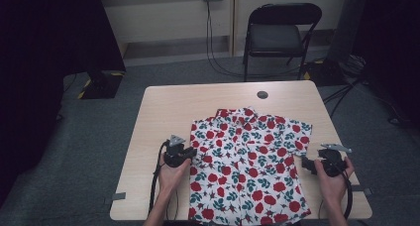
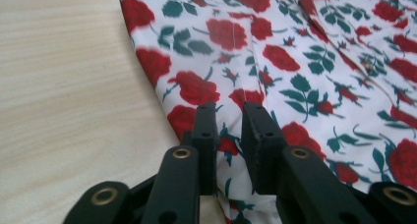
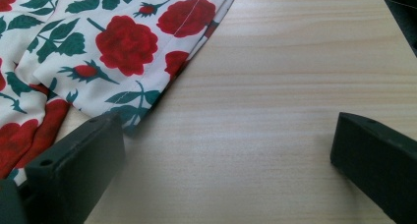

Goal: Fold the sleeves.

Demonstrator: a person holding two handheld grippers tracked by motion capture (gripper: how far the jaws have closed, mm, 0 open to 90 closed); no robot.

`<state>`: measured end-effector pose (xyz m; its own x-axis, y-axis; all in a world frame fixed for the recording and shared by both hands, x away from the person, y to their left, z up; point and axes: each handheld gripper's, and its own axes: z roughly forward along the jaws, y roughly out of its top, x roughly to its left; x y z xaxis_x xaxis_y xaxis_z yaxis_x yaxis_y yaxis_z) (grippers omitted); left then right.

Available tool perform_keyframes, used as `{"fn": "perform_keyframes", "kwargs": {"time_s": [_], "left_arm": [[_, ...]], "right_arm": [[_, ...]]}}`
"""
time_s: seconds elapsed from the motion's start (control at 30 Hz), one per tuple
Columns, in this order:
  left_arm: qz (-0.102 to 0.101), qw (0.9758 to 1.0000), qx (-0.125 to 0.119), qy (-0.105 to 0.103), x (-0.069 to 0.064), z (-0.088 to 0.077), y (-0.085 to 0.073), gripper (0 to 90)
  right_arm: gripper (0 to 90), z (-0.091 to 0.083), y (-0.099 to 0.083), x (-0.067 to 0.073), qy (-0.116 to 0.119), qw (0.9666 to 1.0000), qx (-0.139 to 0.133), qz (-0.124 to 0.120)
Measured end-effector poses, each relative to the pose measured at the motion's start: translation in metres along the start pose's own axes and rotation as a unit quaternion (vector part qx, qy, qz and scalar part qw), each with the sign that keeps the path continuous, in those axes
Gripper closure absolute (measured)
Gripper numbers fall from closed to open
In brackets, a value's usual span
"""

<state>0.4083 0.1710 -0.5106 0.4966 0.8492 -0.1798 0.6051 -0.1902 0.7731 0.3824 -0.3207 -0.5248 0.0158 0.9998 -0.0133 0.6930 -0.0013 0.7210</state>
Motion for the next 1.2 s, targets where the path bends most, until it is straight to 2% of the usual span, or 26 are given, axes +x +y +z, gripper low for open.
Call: {"fn": "perform_keyframes", "kwargs": {"time_s": [0.13,0.2,0.23,0.33,0.4,0.43,0.53,0.7,0.77,1.07,1.2], "left_arm": [[0.009,0.9999,0.005,0.002,-0.003,0.004,-0.001,77.8],[0.014,0.9997,0.018,0.002,-0.003,0.008,-0.002,77.4],[0.007,0.9998,0.020,-0.002,-0.003,0.011,-0.002,76.2],[0.005,0.9998,0.017,-0.004,-0.005,0.012,0.000,74.3],[0.010,0.9999,0.009,0.004,-0.007,0.006,0.001,76.8],[0.013,0.9999,0.006,0.001,-0.008,0.002,0.002,78.2],[0.032,0.9994,-0.003,0.014,-0.011,-0.011,0.002,80.6],[0.044,0.9990,0.001,0.010,-0.011,-0.025,-0.006,82.0],[0.060,0.9979,0.016,0.021,-0.013,-0.023,-0.010,82.2],[0.068,0.9969,0.031,0.022,-0.016,-0.011,-0.019,81.3],[0.053,0.9983,0.022,0.006,-0.015,-0.013,-0.020,72.6]], "right_arm": [[0.0,0.000,0.000,0.000,0.000,1.0000,0.000,0.000],[0.0,0.000,0.000,0.000,0.000,1.0000,0.000,0.000],[0.0,0.000,0.000,0.000,0.000,1.0000,0.000,0.000],[0.0,0.000,0.000,0.000,0.000,1.0000,0.000,0.000],[0.0,0.000,0.000,0.000,0.000,1.0000,0.000,0.000],[0.0,0.000,0.000,0.000,0.000,1.0000,0.000,0.000],[0.0,0.000,0.000,0.000,0.000,1.0000,0.000,0.000],[0.0,0.000,0.000,0.000,0.000,1.0000,0.000,0.000],[0.0,0.000,0.000,0.000,0.000,1.0000,0.000,0.000],[0.0,0.000,0.000,0.000,0.000,1.0000,0.000,0.000],[0.0,0.000,0.000,0.000,0.000,1.0000,0.000,0.000]]}}
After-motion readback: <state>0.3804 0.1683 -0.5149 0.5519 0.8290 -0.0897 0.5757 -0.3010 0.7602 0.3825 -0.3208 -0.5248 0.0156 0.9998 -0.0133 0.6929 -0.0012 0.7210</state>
